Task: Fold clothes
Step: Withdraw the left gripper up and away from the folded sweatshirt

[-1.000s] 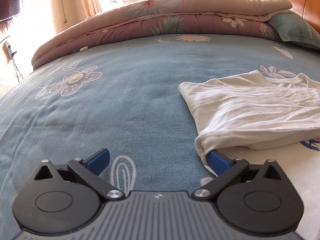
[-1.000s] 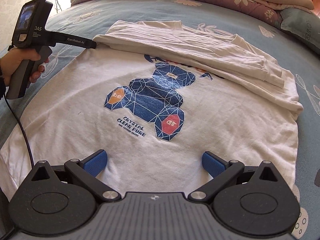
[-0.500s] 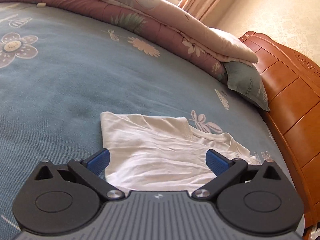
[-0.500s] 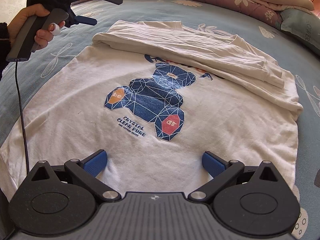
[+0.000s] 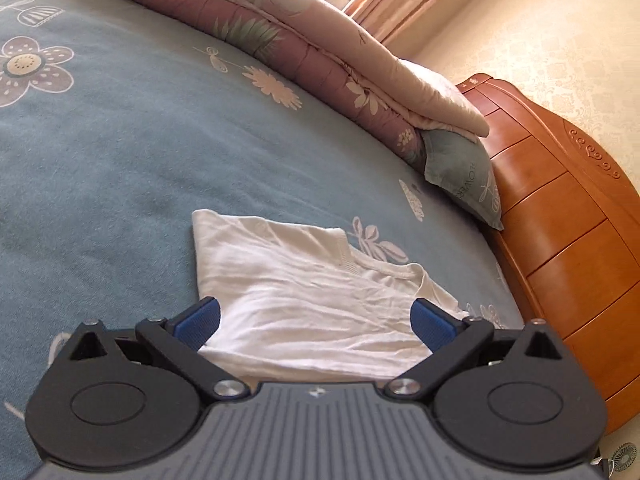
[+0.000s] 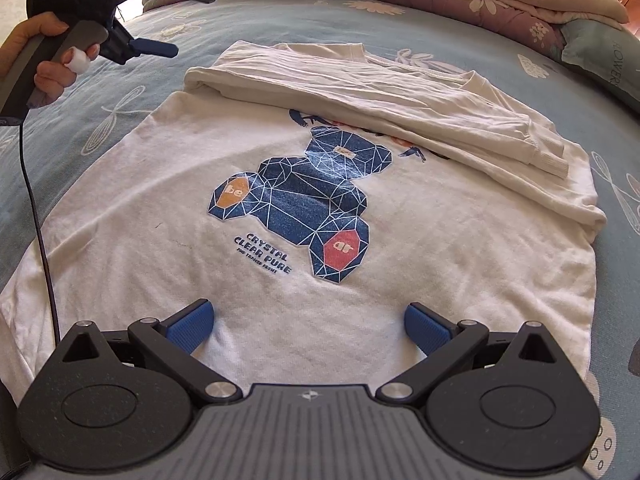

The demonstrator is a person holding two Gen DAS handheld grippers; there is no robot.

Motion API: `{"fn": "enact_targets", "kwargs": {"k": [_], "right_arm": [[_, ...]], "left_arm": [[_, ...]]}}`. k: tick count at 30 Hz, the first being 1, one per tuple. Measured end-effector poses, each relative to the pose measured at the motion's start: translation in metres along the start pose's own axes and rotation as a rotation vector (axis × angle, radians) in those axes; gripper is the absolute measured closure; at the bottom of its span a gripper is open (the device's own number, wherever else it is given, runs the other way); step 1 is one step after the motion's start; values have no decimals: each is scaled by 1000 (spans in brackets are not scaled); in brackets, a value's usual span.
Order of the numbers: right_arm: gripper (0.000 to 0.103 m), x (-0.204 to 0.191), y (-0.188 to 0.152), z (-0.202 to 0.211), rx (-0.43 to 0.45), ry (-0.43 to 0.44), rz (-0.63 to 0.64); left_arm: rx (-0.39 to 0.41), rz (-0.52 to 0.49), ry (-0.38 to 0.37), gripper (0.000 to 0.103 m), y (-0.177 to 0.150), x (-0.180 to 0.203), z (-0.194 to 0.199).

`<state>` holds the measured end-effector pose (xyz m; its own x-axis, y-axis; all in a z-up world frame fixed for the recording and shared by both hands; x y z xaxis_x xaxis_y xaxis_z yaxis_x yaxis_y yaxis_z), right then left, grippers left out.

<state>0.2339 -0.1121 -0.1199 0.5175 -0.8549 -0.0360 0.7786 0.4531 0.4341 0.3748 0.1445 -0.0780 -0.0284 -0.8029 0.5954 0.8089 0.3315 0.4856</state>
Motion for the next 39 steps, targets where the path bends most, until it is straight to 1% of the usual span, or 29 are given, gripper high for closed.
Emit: {"fn": "enact_targets", "kwargs": {"k": [4,7,9,10,12,14,15,17,19,22,24,26,27,29,32,33,36,39], "right_arm": [[0,1,0,0,3,3,3],[0,1,0,0,3,4,5],[0,1,0,1,2,4,6],[0,1,0,1,2,4,5],[0,0,-1,1,2,0,5],[0,0,0,0,4,-1,3],[0,0,0,0,6,-1,3],[0,0,0,0,9,-2,5],[0,0,0,0,11,-1,6],[0,0,0,0,11,1,9],[0,0,0,0,10,2,12],[0,0,0,1,11,2,13],[0,0,0,1,12,1,13],[0,-1,0,0,13,-3,14],[0,-1,0,0,18,-2,12],[0,-1,0,-1,19,-2,12],[0,0,1,-1,23,0,16],[0,0,0,-1,26,4,22]], "left_arm": [[-87,-13,22,3,-7,7,-25],[-142,-11,55,3,-36,-6,-19],[-168,1,97,3,-48,-19,-13],[-158,3,115,3,-48,-22,-9],[-102,14,108,3,-40,-24,2],[-31,23,41,3,-24,-16,10],[-11,15,16,3,-16,-10,9],[-2,-1,-2,3,-5,0,0],[-42,12,25,3,-6,-1,-17],[-111,42,89,3,-27,-15,-31],[-105,27,86,3,-40,-19,-23],[-106,41,106,3,-41,-20,-13],[-88,23,111,3,-37,-16,-8],[-53,-12,103,3,-28,-6,-1],[-36,-38,37,3,-18,14,-7],[-43,-40,20,3,-19,19,-13],[-112,-21,23,3,-33,22,-35],[-172,11,72,3,-56,11,-40]]}}
Point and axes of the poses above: each gripper's, at about its wrist camera, not at the fingertips, and z roughly against the way its jaws point, x to its right, y to its top, the point moved 5 cm from there along -z, roughly the way its jaws point, and after that the axes turned 10 degrees about -x, right-handed, at the moved point
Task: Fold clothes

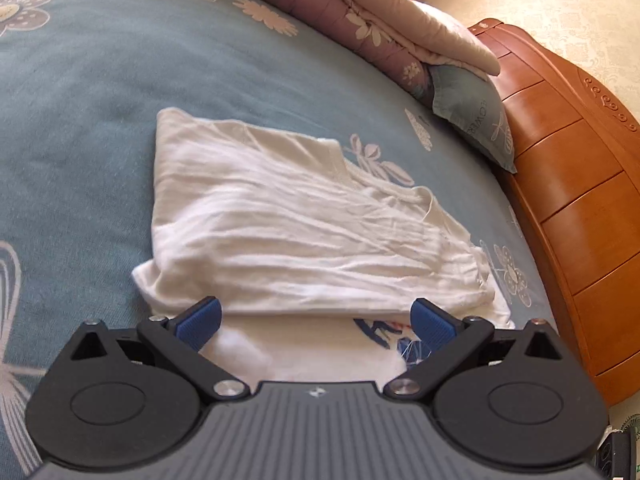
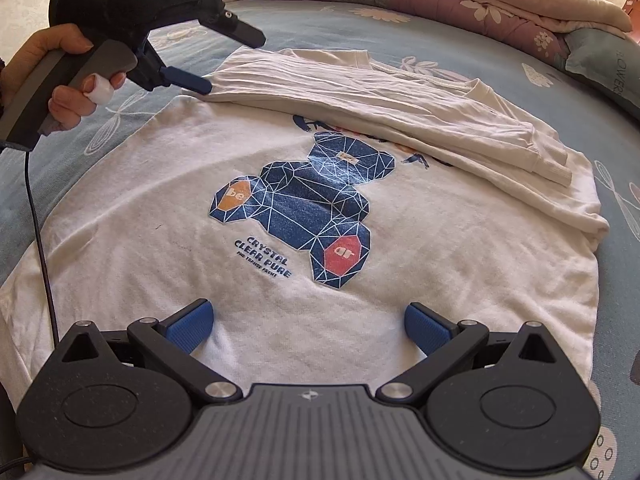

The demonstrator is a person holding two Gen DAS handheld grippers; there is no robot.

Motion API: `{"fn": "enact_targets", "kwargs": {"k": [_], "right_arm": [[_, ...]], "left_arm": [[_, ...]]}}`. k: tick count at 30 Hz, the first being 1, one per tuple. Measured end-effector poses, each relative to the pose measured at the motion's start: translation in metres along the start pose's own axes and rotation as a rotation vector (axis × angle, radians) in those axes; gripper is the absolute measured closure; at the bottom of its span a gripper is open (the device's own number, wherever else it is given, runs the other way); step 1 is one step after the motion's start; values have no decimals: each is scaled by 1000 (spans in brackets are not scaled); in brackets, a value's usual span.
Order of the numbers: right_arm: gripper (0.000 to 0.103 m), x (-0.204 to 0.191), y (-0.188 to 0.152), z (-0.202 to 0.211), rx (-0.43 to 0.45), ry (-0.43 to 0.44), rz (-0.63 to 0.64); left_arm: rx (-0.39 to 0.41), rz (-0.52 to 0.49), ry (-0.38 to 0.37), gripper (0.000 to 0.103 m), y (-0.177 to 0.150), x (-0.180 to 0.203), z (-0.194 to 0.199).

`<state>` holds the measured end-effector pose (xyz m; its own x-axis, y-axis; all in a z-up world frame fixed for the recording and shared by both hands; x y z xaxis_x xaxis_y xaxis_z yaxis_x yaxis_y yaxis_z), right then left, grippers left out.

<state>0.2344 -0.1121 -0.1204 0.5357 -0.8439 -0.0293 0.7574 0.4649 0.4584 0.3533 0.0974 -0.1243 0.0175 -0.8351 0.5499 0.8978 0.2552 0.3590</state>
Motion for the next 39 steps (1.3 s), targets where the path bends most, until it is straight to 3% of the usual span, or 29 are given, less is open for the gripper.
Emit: {"fn": "enact_targets", "kwargs": {"k": [5,9,12,16,20,22,28,30,37,39], "right_arm": [[0,-1,-2,1,22,-5,10],[0,-1,-3,0,39,-3,5],[0,-1,-3,0,53,-10,0],[0,-2,-2,-1,50,-12,6],[0,-1,-2,0,51,-9,14],[0,-1,-3,0,54,-8,21],[0,-2,-4,1,67,-8,33],[0,-2,-3,0,74,-9,42],[0,-4,3,8,72,-46,61],[0,-1,11,17,77,-40,26]], "left_arm": [[39,-16,41,3,-11,5,30],[81,-85,63,3,9,35,40],[90,-115,13,3,25,57,25],[38,-86,-9,3,22,57,-18],[1,-121,62,3,0,44,-36],[9,-152,118,3,-7,52,-23],[109,-433,381,1,-46,76,18],[145,-483,427,1,-56,77,21],[183,-547,368,1,-63,64,25],[180,-562,320,1,-65,51,30]]}}
Point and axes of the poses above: each gripper's, at about its wrist camera, not at the fingertips, and z roughly against the way its jaws point, x to its right, y to its top, the point moved 5 cm from there along -z, roughly the way its jaws point, and after that the axes turned 10 degrees about -x, right-handed, at the moved point
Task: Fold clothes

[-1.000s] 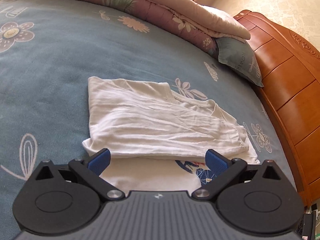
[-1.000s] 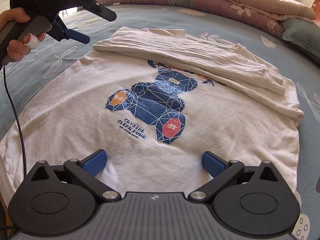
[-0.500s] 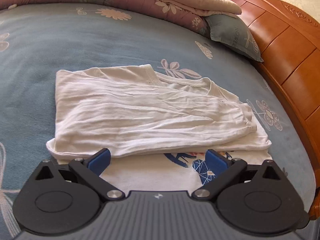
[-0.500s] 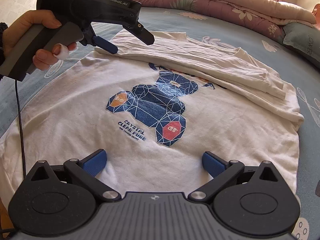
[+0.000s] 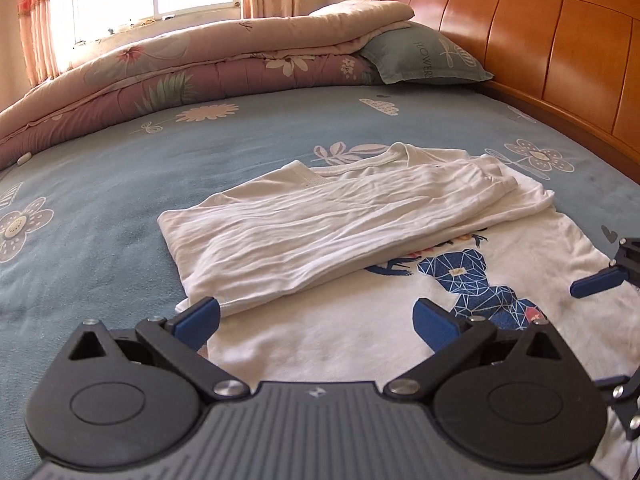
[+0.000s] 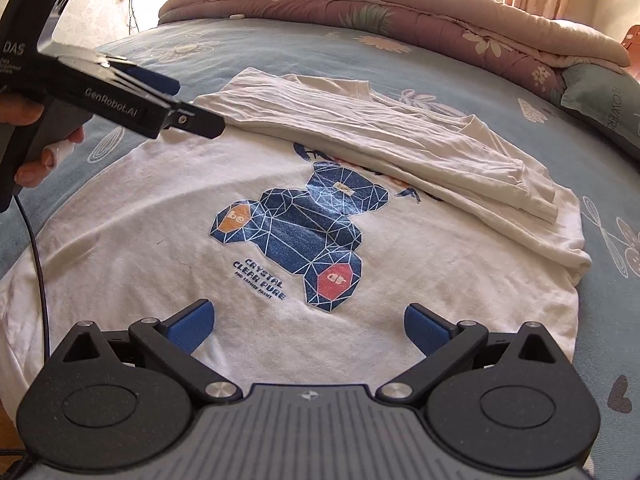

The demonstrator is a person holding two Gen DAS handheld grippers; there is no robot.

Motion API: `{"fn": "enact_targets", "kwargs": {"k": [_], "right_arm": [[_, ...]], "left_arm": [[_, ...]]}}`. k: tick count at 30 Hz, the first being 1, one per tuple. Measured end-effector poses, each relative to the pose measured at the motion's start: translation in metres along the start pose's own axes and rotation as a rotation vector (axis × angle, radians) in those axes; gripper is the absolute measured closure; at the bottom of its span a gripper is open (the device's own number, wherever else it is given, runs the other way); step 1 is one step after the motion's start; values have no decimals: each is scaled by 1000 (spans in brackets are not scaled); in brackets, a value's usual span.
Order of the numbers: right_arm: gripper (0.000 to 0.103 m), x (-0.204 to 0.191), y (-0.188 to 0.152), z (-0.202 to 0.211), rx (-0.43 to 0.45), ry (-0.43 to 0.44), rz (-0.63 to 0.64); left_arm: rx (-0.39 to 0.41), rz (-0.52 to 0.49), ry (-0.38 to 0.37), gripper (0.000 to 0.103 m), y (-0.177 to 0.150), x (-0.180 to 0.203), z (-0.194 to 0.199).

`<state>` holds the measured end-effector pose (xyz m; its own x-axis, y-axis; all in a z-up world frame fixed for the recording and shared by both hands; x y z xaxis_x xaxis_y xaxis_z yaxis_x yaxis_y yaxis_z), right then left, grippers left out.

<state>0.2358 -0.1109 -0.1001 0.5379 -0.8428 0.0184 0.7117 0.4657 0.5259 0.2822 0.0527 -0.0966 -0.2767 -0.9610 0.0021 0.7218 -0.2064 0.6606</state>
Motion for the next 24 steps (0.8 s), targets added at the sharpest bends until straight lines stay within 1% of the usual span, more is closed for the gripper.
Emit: {"fn": "enact_targets", "kwargs": {"k": [2,4,6,9,11,14,17,19,20,22,24], "right_arm": [[0,5,17,8,18,2,-25],[0,12,49,12,39,-25,-36],[0,16,84,10,52,-48,-33],[0,18,142,-16,33,-40,-36],[0,18,175,-42,15,-38,-42],[0,17,211,-86,-28,-68,-66],[0,11,228,-125,-59,-78,-66],[0,9,234,-143,-70,-44,-88],[0,8,236,-153,-74,-41,-98],[0,5,238,-167,-70,-64,-94],[0,8,243,-171,-51,-68,-96]], "left_arm": [[-11,22,-52,1,-4,-14,2],[-21,72,-75,1,-3,-31,6],[0,120,-81,1,-2,-46,16],[27,135,-105,1,-2,-62,32],[41,149,-105,1,-3,-73,40],[45,180,-92,1,-7,-87,44],[53,215,-101,1,-10,-99,44],[52,238,-113,1,-11,-105,43],[52,248,-115,1,-12,-108,43],[54,261,-110,1,-12,-112,44],[63,280,-109,1,-11,-117,46]]}}
Point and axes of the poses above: each gripper's, at about its wrist camera, not at the fingertips, and z roughly against the way its jaws point, x to its right, y to its top, the point moved 5 cm from there along -z, roughly the way its jaws point, and after that the axes turned 10 degrees about -x, right-handed, at the moved point
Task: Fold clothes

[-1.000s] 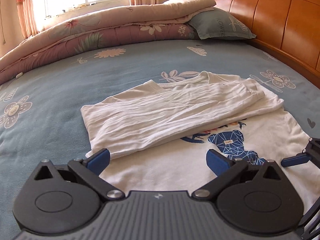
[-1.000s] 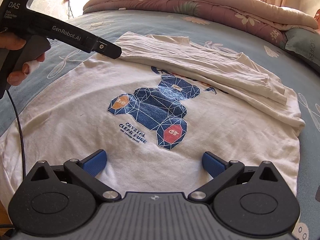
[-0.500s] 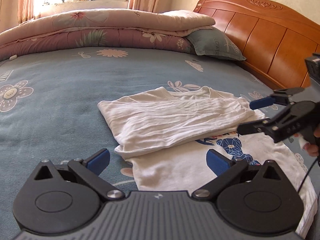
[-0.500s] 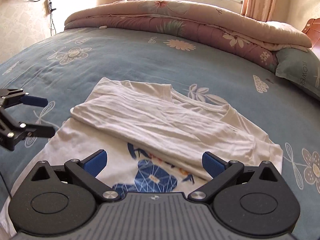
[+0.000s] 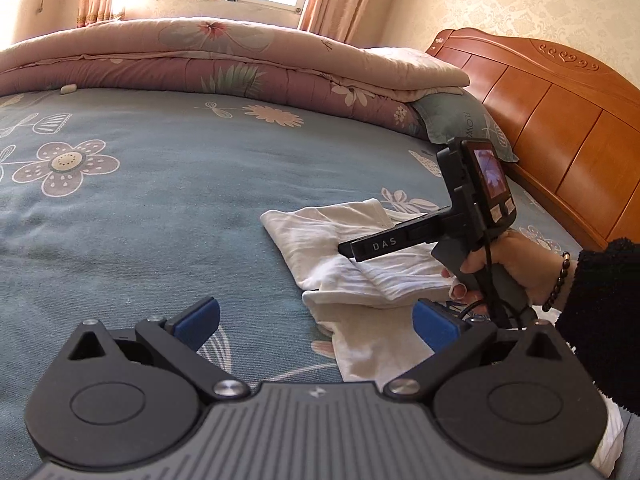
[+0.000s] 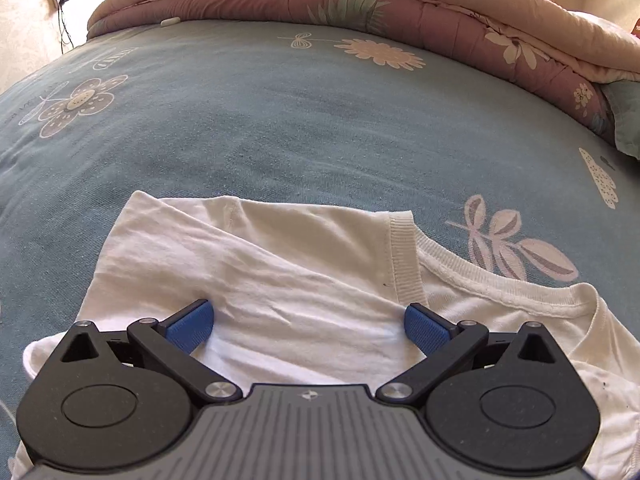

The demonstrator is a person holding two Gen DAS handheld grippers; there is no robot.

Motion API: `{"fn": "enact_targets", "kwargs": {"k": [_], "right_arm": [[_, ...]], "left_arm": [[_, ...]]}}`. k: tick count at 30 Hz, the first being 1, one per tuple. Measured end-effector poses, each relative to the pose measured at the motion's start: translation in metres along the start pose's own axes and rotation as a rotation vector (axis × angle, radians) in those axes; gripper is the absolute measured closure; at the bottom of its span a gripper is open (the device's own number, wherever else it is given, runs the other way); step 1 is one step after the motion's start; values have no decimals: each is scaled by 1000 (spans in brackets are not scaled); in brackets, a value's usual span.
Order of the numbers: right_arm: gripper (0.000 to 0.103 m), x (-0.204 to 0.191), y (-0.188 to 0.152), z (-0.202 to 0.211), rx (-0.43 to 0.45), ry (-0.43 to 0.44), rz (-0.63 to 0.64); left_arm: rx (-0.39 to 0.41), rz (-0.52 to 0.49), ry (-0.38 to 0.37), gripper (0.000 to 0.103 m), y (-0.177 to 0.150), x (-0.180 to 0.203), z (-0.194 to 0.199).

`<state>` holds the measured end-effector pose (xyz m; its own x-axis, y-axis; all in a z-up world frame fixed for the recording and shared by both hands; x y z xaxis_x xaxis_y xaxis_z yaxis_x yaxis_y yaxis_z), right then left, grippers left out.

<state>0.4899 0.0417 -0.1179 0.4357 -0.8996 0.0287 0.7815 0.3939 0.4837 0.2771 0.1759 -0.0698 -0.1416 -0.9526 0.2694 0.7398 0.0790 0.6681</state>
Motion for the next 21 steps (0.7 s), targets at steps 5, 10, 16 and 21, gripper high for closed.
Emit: {"fn": "enact_targets", "kwargs": {"k": [5,10,16,21], "right_arm": [[0,2,9,27,80,61,-39],[0,-35,-10,13,30,67,66],[0,-47,-17,33,101,105,88],[0,-69,2,46,149,286,137]], "left_arm": [[16,31,0,1,0,-6,6],[35,32,-11,1,2,-6,12],[58,56,-17,1,4,-14,22],[79,102,-58,1,6,-22,31]]}}
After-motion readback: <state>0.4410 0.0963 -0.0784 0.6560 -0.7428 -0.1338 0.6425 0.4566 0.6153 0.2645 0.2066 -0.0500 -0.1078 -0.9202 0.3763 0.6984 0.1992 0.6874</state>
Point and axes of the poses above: each gripper's, at about its wrist camera, not at the fingertips, and z roughly against the way its jaws point, x to its right, y to its top, the point moved 5 cm from there along -z, roughly the way its jaws point, and after that the axes turned 10 degrees about -x, right-handed, at the moved point
